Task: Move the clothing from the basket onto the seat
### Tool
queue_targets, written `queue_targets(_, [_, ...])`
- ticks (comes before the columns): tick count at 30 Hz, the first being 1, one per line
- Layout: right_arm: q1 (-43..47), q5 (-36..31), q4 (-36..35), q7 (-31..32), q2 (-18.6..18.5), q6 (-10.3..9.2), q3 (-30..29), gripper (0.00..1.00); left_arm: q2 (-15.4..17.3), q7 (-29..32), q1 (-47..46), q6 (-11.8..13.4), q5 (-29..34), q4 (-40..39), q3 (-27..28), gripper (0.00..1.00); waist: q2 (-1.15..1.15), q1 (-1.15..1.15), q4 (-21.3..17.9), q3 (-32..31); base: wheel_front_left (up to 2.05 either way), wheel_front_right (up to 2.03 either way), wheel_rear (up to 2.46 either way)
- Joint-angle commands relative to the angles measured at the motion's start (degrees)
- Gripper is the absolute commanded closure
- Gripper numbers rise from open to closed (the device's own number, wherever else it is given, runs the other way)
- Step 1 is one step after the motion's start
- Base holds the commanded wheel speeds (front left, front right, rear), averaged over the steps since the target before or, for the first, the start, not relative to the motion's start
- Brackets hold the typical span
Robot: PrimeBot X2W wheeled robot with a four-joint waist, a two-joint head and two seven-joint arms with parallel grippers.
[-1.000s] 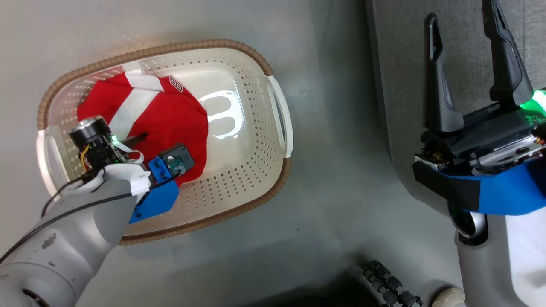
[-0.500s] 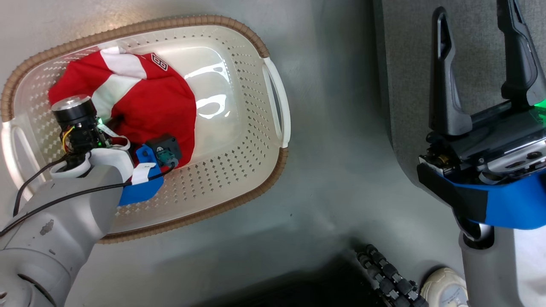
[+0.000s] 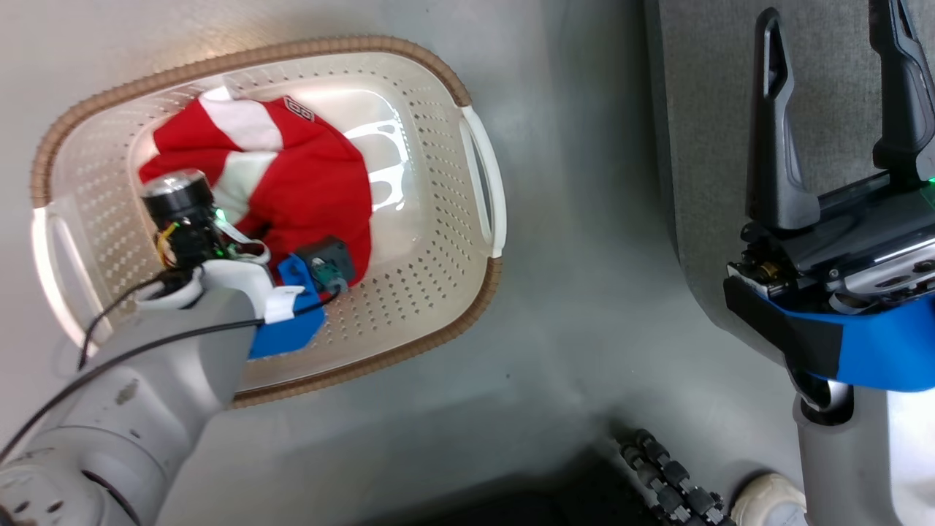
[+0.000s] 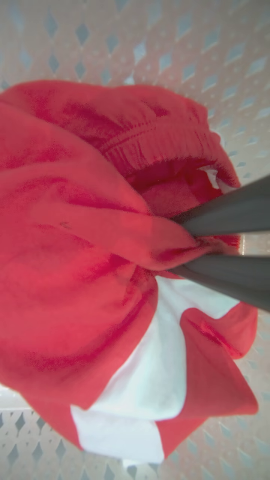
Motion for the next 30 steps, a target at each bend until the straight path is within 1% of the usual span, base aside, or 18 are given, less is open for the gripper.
queue_targets(1, [-0.3, -0.1, 0.3, -0.2, 0.0, 0.02, -0.2, 0.00, -0.7, -0.9, 0.6, 0.0, -0.7, 0.1, -0.1, 1.00, 0.00, 0.00, 0.8, -1.0, 0.00, 0.00, 0.00])
queue_targets(8, [-0.1, -0.5, 3.2, -0.2, 0.0, 0.02, -1.1, 0.00, -4.2, -3.6, 2.3, 0.0, -3.2, -0.1, -0.1, 1.00, 0.00, 0.00, 3.2, -5.6, 0.00, 0.00, 0.00])
queue_targets(11, [0.4, -0.7, 4.8, -0.2, 0.0, 0.03, -1.2, 0.00, -4.5, -6.1, 2.9, 0.0, -5.5, -1.0, -0.1, 1.00, 0.00, 0.00, 4.0, -8.2, 0.00, 0.00, 0.00])
queue_targets(12, [0.7, -0.4, 5.7, -0.2, 0.0, 0.02, -1.3, 0.00, -3.9, -8.5, 3.3, 0.0, -8.1, -2.0, -0.1, 1.00, 0.00, 0.00, 4.6, -10.0, 0.00, 0.00, 0.00])
queue_targets(14, [1.1, -0.5, 6.8, -0.2, 0.0, 0.02, -1.5, 0.00, -3.8, -10.3, 4.0, 0.0, -10.1, -3.3, -0.1, 1.00, 0.00, 0.00, 5.2, -11.7, 0.00, 0.00, 0.00])
queue_targets(18, [1.9, -0.5, 8.6, -0.2, 0.0, 0.03, -1.8, 0.00, -3.2, -12.3, 4.8, 0.0, -13.9, -5.3, -0.1, 1.00, 0.00, 0.00, 6.3, -15.3, 0.00, 0.00, 0.00])
queue_targets(22, [3.0, -0.4, 10.2, -0.2, 0.0, 0.03, -2.1, 0.00, -3.0, -14.4, 5.3, 0.0, -20.9, -7.2, 0.0, 1.00, 0.00, 0.00, 7.6, -19.2, 0.00, 0.00, 0.00])
queue_targets(25, [4.0, -0.5, 11.5, -0.2, 0.0, 0.02, -2.6, 0.00, -2.7, -15.7, 5.9, 0.0, -25.1, -8.5, 0.0, 1.00, 0.00, 0.00, 8.6, -22.0, 0.00, 0.00, 0.00])
queue_targets(30, [5.4, -0.7, 13.2, -0.2, 0.0, 0.02, -3.0, 0.00, -1.6, -17.0, 6.7, 0.0, -29.9, -10.2, 0.3, 1.00, 0.00, 0.00, 9.7, -26.4, 0.00, 0.00, 0.00])
